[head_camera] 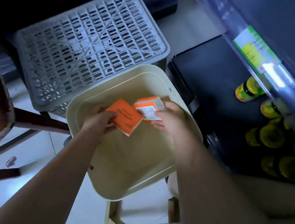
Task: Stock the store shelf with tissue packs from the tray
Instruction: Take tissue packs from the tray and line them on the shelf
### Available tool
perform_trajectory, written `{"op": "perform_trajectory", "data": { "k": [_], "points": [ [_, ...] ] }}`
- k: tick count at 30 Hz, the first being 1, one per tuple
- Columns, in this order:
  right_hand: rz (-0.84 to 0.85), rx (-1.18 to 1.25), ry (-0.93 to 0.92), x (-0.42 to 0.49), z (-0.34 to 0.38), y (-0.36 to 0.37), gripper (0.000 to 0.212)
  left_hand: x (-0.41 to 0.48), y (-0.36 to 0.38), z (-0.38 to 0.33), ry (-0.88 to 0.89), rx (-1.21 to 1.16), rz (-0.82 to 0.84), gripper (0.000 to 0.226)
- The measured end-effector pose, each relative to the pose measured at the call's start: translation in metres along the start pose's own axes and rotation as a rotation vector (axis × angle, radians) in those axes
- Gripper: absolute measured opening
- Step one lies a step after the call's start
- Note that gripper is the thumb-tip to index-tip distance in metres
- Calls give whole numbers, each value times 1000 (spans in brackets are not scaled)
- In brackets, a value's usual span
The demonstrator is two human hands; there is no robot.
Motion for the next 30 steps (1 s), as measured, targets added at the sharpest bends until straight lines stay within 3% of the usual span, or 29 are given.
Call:
{"op": "perform_trajectory", "data": {
  "k": [7, 12, 16, 21, 25, 27, 30],
  "points": [
    [-133, 270, -196, -57, 42, -3, 4, -52, 28, -53, 168, -318, 129, 24],
    [-207, 244, -377, -88, 70, -17, 43, -79, 57, -77, 204, -406, 258, 29],
    [-121, 296, -386, -104, 87, -14, 90, -103, 85, -92, 255, -327, 387, 2],
    [-133, 272, -442, -129, 103, -31, 71, -126, 111, -123, 322, -197, 473, 7],
    [-226, 26, -488, -170, 132, -54, 97, -145, 139, -153, 419, 2, 531, 39],
    [-249, -113, -562, -189, 153, -63, 111, -160, 154, -171, 462, 39, 551, 38],
    [-353, -263, -665, -220, 181, -82, 108, -191, 180, -200, 515, 74, 628, 33]
  ]
}}
Point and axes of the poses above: each hand's wrist, its own x-axis towards the middle knuckle, its own y-axis out of the palm, z = x × y, the point moved 10 cm from there along x, towards the middle knuckle, and after that the axes turned 8 degrees about z, right-handed, at the moved point
